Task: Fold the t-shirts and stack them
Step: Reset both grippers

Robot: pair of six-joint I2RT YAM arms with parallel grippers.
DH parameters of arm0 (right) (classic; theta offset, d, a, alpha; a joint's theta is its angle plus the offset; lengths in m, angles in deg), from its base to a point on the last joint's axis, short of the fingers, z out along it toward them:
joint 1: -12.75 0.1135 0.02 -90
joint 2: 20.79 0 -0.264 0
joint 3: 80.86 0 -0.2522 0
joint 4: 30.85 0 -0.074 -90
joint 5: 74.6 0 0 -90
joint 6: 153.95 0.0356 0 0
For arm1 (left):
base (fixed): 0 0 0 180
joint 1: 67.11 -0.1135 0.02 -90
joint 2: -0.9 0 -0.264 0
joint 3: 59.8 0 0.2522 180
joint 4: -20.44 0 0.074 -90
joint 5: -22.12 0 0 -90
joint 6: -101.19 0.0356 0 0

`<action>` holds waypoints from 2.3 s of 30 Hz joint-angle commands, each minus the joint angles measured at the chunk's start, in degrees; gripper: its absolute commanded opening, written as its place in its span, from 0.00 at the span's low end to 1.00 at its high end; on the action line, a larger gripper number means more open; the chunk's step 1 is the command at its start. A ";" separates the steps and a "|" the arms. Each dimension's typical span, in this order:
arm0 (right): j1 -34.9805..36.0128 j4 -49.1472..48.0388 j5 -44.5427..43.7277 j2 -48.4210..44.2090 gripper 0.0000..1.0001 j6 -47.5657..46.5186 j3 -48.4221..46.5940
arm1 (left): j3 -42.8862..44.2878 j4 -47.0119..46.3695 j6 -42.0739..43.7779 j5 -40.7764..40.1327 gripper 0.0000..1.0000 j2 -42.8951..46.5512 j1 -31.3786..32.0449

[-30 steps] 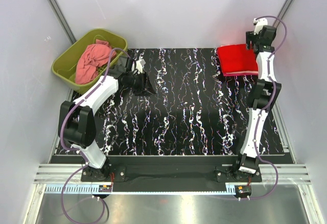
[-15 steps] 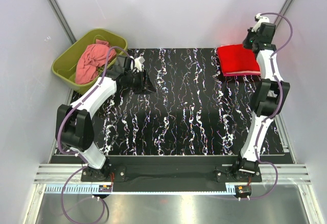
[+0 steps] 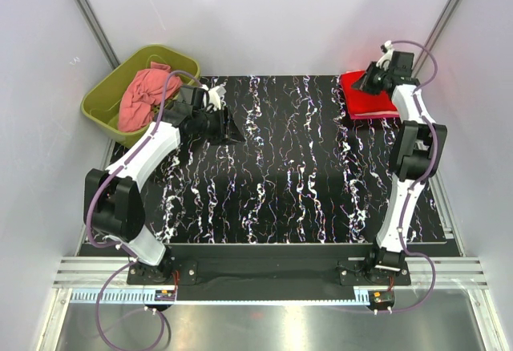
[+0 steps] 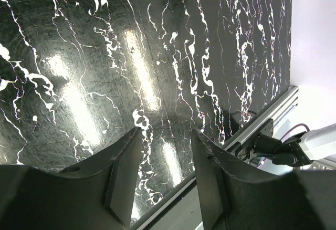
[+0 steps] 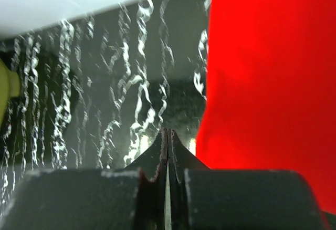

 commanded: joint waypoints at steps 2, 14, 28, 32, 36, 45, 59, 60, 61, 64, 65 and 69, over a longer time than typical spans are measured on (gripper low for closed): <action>-0.37 1.76 2.67 3.31 0.00 0.39 0.55 | -0.18 -1.98 0.41 1.48 0.48 1.83 -0.29; -1.86 4.57 4.85 4.38 0.00 -0.67 1.25 | 0.69 -1.80 -0.30 1.83 0.48 0.60 -0.29; -0.02 13.62 7.16 -29.15 0.23 7.93 18.37 | 9.49 -10.03 -8.63 9.12 0.50 3.94 -5.64; 1.48 15.91 4.35 -40.78 0.49 10.84 27.94 | 6.50 -15.77 -10.85 11.32 0.51 8.32 -7.32; 1.57 17.31 4.35 -50.89 1.00 13.30 32.01 | 5.70 -15.25 -7.78 10.54 0.61 13.33 -7.76; 1.66 21.69 -1.54 -60.84 1.00 15.33 34.30 | 0.79 -10.85 1.02 2.02 0.99 26.87 -7.76; 1.66 27.78 -7.17 -66.82 1.00 13.66 36.67 | -3.35 -4.61 4.71 -0.18 0.99 31.98 -7.76; 1.66 27.95 -7.17 -66.73 1.00 13.66 36.84 | -3.87 -4.96 4.89 -0.54 0.99 32.24 -7.76; 1.74 28.13 -7.35 -66.65 1.00 13.66 36.76 | -4.05 -5.40 4.89 -0.63 0.99 32.85 -7.76; 1.66 29.09 -8.66 -66.99 1.00 13.31 36.14 | -4.67 -6.37 4.62 -0.72 0.99 33.47 -7.76; 1.66 29.18 -9.28 -67.26 1.00 13.39 36.23 | -4.67 -6.20 4.54 -0.63 0.99 33.39 -7.76; 1.66 29.27 -10.86 -68.40 1.00 12.87 36.40 | -4.40 -5.93 4.45 -0.80 0.99 32.95 -7.76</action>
